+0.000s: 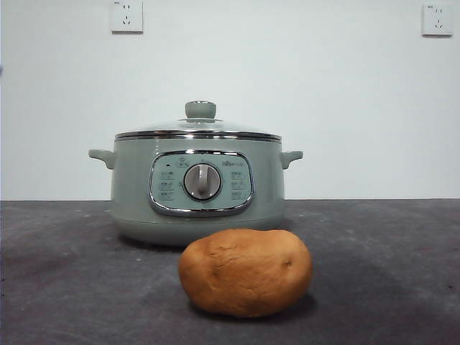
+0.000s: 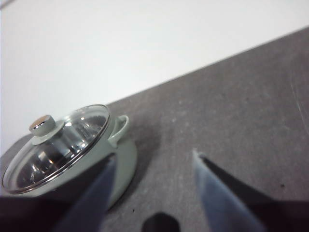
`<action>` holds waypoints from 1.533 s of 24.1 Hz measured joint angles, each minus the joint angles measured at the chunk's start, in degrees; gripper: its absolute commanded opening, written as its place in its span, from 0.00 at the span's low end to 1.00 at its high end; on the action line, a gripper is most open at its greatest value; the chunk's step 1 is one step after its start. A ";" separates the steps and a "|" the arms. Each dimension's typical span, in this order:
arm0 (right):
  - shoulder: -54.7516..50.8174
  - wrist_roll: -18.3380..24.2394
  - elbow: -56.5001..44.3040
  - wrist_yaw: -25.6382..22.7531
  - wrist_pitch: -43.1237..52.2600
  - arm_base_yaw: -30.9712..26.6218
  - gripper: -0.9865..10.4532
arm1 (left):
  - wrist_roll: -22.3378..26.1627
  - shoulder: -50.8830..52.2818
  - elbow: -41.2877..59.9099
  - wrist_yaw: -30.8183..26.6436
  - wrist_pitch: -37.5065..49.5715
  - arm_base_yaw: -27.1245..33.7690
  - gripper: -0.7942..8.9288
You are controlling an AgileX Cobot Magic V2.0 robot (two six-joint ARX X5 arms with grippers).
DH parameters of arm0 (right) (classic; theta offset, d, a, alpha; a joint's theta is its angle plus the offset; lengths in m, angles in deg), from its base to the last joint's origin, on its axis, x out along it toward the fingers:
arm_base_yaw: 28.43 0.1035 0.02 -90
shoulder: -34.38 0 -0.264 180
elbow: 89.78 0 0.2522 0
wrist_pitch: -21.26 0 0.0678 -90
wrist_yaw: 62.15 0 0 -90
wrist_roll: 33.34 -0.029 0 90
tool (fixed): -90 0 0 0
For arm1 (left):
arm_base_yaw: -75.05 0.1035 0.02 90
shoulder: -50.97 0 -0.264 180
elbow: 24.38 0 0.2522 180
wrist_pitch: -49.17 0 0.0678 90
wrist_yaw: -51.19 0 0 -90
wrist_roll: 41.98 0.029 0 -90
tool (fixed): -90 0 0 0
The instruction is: Pick up the potato,open the lid,put the potato in the pot,close the lid
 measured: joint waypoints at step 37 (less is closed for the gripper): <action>49.66 24.98 36.83 15.61 -32.17 21.11 0.78 | 2.67 -22.80 -21.49 14.88 -24.59 -5.03 0.79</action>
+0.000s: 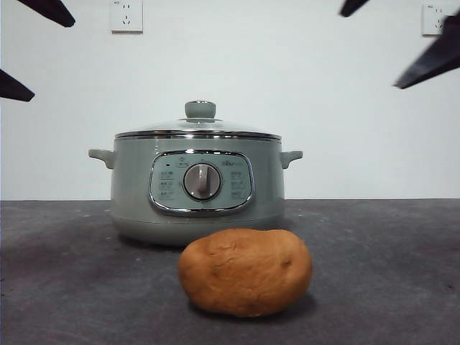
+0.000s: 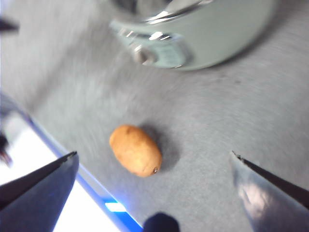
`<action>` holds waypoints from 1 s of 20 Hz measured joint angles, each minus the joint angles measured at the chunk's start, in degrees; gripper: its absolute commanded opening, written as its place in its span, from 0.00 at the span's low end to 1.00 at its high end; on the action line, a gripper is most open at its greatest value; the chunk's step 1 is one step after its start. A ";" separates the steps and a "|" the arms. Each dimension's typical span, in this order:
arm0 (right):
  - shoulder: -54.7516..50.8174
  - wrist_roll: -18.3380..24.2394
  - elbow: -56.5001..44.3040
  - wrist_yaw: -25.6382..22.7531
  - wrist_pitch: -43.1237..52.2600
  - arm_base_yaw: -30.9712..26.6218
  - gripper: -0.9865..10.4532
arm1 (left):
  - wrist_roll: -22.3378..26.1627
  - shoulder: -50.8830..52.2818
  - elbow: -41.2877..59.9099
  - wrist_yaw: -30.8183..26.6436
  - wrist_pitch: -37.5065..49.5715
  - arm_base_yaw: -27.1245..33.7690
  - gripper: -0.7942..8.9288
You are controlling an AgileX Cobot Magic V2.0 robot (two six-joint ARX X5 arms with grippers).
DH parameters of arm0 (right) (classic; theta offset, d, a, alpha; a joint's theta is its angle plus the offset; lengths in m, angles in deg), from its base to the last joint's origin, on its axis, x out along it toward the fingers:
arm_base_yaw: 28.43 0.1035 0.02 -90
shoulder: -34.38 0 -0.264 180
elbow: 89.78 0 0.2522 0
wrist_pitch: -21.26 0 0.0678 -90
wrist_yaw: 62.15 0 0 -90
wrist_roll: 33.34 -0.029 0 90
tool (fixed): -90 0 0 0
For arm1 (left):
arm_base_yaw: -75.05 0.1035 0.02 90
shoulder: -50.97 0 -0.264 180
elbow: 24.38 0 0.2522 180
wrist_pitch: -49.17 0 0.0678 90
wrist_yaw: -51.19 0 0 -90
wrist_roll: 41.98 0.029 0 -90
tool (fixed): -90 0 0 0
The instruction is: Pick up the potato,open the lid,put the potato in the pot,close the lid
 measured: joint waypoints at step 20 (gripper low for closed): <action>28.92 10.27 0.74 -22.73 10.73 32.13 0.77 | 0.39 -0.07 0.00 0.00 -1.97 -0.13 0.79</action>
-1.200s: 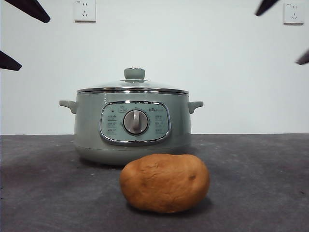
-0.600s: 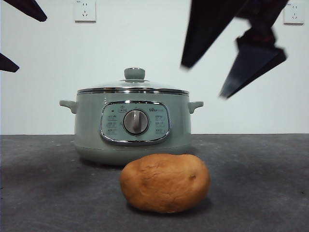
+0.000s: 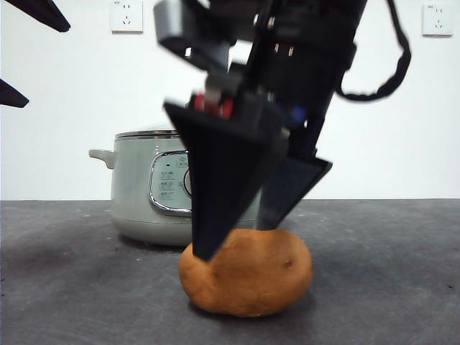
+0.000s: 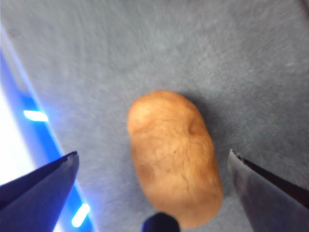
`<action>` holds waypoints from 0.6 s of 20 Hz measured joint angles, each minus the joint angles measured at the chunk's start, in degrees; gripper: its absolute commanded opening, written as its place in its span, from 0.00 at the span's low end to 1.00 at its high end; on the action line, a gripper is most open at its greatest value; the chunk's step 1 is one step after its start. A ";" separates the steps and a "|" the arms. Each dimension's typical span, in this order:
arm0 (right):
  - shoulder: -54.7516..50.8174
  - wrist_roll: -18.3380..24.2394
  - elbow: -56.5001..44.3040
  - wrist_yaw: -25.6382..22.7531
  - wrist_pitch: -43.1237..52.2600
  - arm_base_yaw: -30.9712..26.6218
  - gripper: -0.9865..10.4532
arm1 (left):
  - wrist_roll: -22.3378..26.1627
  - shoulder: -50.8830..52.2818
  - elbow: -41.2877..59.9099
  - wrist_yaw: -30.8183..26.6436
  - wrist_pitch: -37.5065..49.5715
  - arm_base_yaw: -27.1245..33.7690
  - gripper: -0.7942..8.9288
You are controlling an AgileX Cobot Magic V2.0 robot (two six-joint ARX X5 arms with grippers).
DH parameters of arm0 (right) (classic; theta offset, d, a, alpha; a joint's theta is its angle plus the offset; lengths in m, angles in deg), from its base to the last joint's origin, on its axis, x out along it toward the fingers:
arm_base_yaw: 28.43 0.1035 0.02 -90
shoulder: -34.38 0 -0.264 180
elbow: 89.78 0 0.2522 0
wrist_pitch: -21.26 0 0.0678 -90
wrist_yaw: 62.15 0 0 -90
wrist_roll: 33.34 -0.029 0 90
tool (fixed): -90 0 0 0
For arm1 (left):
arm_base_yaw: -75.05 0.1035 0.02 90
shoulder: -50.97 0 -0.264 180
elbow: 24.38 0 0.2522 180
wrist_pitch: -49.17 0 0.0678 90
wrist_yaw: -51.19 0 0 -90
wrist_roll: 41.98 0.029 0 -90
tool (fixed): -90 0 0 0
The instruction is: Pick up the potato,open the lid,put the potato in the pot,close the lid
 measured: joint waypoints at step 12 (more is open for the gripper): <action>3.69 0.83 0.00 -0.87 -0.48 0.00 0.08 | 1.03 -0.07 0.00 -0.02 0.00 -0.04 0.79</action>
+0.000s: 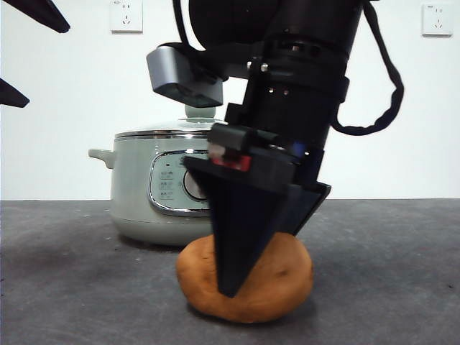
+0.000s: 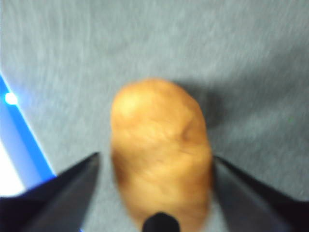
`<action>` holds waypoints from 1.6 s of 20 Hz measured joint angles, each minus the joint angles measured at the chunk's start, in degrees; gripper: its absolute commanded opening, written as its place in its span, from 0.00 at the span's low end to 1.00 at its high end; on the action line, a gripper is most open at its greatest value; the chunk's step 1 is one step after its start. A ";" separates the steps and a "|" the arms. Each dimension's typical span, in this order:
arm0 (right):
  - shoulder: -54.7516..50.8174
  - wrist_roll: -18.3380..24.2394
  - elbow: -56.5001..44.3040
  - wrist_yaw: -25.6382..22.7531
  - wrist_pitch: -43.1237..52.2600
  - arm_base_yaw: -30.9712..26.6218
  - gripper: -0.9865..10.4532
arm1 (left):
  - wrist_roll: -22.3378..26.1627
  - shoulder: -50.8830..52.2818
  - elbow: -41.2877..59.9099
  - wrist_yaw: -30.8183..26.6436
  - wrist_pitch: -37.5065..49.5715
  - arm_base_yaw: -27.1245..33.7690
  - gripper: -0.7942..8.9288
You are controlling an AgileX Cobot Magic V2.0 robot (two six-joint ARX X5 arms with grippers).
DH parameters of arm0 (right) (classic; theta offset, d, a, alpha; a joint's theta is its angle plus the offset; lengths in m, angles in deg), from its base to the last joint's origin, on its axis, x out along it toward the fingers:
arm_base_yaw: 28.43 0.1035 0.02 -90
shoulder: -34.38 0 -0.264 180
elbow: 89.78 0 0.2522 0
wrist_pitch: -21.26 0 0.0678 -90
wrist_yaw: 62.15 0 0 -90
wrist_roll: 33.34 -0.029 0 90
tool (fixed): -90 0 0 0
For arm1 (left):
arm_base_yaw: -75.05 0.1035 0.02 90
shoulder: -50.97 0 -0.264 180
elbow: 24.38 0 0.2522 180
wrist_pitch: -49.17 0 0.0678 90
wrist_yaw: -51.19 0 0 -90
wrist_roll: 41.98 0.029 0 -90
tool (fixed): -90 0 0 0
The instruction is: Pick up the potato,open the lid,put the potato in the pot,close the lid
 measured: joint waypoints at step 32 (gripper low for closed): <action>-24.28 -20.59 0.81 1.51 -17.70 -0.42 0.08 | 8.37 -56.08 -57.27 -29.64 -1.46 -16.59 0.79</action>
